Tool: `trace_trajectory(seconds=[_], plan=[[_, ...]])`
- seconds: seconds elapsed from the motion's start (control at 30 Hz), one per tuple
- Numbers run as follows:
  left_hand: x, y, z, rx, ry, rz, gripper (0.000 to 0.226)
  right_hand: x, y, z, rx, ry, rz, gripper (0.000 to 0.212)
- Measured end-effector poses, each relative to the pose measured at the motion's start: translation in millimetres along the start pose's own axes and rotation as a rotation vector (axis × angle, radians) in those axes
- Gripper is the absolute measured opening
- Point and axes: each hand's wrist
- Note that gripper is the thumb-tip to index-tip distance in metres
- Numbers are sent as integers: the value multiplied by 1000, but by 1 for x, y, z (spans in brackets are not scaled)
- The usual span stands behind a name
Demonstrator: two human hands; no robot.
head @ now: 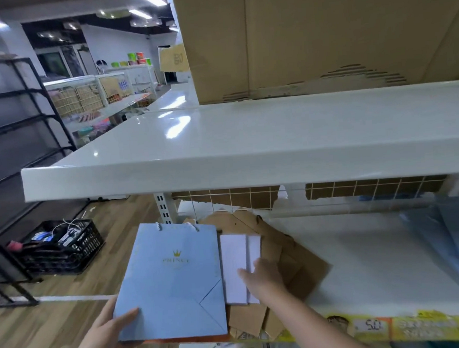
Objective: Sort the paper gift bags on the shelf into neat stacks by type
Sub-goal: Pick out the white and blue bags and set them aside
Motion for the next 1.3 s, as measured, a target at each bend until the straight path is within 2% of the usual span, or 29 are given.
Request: trace_trajectory(seconds=[0.13,0.23,0.27,0.37,0.43,0.53,0.6,0.83,1.03,1.2,1.3], plan=[[3,-1,4,42,22,4,32,-9,-13,2,-125,35,-58,58],[9,0,5,56,52,11,33,-19,-21,3,-172,52,-122,86],[11,0,5,62,56,40,33,-24,-22,3,-179,67,-134,88],[15,1,6,80,39,135,36,-30,-25,3,-184,107,-103,77],[15,-1,7,93,37,150,39,-29,-25,5,-189,77,-57,66],[4,1,3,91,23,101,25,-25,-18,7,-129,-11,8,36],[-7,4,-2,51,-19,15,22,-16,-10,10,-76,-49,157,30],[-34,13,0,-104,-47,-185,27,45,32,6,9,-76,722,32],[-79,6,-9,-117,-92,-264,26,83,94,-1,-20,101,1009,32],[-107,2,-25,-142,-73,-380,26,103,143,-5,-47,124,1021,39],[-126,9,-36,-202,-76,-427,42,108,159,-8,-18,165,758,41]])
Point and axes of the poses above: each hand's wrist, its own z-axis towards the middle knuckle, its own x-axis out of the back of the hand, y = z × x, and after that the axes turned 13 degrees about -x, right-handed
